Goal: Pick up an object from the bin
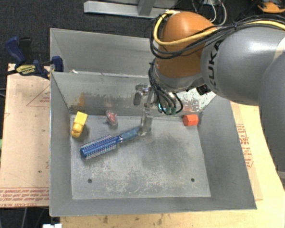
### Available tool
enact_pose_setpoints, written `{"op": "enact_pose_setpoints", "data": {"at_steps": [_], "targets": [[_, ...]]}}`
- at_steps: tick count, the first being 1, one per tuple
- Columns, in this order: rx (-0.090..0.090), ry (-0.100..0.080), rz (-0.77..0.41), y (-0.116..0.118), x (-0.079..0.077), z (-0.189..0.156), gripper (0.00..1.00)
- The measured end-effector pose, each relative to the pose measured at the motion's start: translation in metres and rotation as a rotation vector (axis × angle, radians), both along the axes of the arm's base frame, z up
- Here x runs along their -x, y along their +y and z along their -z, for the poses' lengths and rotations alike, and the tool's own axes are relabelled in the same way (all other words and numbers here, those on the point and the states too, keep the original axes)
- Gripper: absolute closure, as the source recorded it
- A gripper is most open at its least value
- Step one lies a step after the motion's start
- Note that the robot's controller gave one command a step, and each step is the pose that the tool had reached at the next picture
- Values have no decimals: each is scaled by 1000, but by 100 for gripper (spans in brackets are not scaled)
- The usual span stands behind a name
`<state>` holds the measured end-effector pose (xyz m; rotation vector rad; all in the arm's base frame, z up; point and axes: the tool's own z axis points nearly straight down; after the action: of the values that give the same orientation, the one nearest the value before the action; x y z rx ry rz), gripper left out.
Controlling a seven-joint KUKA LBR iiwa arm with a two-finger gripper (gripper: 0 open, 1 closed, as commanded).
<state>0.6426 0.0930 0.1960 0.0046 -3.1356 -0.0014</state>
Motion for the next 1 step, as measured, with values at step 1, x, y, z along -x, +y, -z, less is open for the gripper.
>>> {"op": "enact_pose_setpoints", "data": {"at_steps": [1], "targets": [[-2,-3,-217,35,17,54,0]]}}
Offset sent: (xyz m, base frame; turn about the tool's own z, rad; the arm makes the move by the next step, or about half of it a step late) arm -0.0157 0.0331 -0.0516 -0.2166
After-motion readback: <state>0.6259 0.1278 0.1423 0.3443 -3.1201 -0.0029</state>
